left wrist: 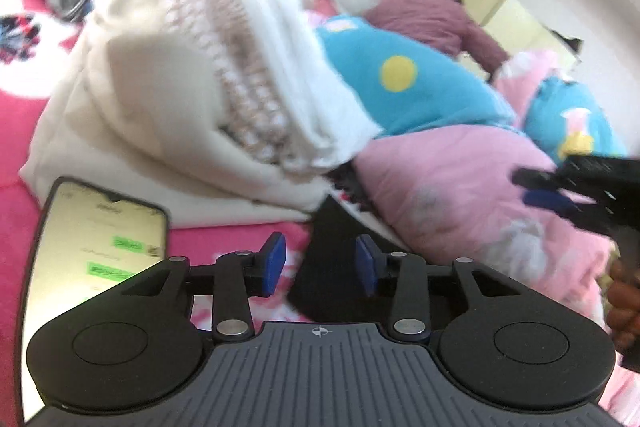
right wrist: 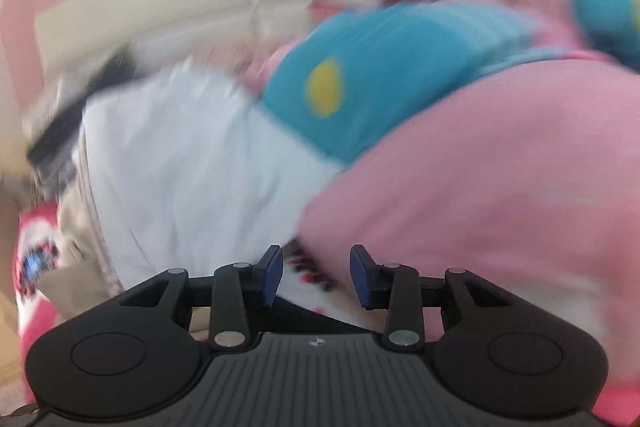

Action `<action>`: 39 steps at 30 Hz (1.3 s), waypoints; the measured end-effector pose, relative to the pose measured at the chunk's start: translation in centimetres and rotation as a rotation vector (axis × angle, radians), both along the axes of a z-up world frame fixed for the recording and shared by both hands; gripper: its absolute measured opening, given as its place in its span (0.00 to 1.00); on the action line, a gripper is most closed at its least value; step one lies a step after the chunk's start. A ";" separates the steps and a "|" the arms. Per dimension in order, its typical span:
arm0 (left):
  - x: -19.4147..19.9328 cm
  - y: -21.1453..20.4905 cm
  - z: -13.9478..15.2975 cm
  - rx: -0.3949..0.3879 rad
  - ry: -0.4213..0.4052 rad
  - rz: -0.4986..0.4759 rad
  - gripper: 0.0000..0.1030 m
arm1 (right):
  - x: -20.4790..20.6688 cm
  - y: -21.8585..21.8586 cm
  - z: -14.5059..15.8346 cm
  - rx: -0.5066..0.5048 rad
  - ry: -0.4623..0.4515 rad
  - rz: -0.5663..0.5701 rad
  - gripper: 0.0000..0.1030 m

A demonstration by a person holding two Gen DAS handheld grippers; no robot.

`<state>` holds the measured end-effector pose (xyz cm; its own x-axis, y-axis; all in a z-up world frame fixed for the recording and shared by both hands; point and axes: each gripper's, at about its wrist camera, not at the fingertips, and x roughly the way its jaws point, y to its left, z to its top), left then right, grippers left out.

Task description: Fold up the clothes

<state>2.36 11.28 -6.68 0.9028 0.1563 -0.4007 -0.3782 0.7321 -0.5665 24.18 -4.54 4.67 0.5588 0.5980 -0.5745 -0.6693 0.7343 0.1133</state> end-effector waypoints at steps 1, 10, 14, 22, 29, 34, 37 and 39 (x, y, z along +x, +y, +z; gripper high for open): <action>0.2 -0.6 0.3 0.018 -0.007 -0.027 0.38 | -0.2 -1.3 0.0 0.003 0.004 -0.030 0.38; 6.4 -3.2 -2.7 0.074 0.156 -0.221 0.38 | 0.3 -4.9 -6.6 -0.076 0.145 -0.151 0.31; 6.2 -2.7 -3.1 0.069 0.143 -0.217 0.38 | 2.3 -1.0 -10.7 -0.123 0.178 -0.112 0.30; 6.3 -2.6 -3.2 0.060 0.139 -0.220 0.38 | 8.4 1.0 -14.0 -0.046 0.185 -0.270 0.28; 6.4 -2.5 -3.2 0.052 0.135 -0.222 0.38 | 2.7 -6.1 -9.8 0.016 0.132 -0.313 0.30; 5.8 -2.8 -1.6 0.087 0.120 -0.187 0.38 | -3.2 -16.8 -5.9 0.046 0.117 -0.448 0.30; 5.6 -3.7 -0.2 0.129 0.102 -0.188 0.39 | -6.6 -22.9 -5.1 0.057 0.116 -0.539 0.30; 6.3 -5.0 0.6 0.150 0.104 -0.221 0.39 | -8.5 -26.4 -5.3 0.082 0.132 -0.585 0.30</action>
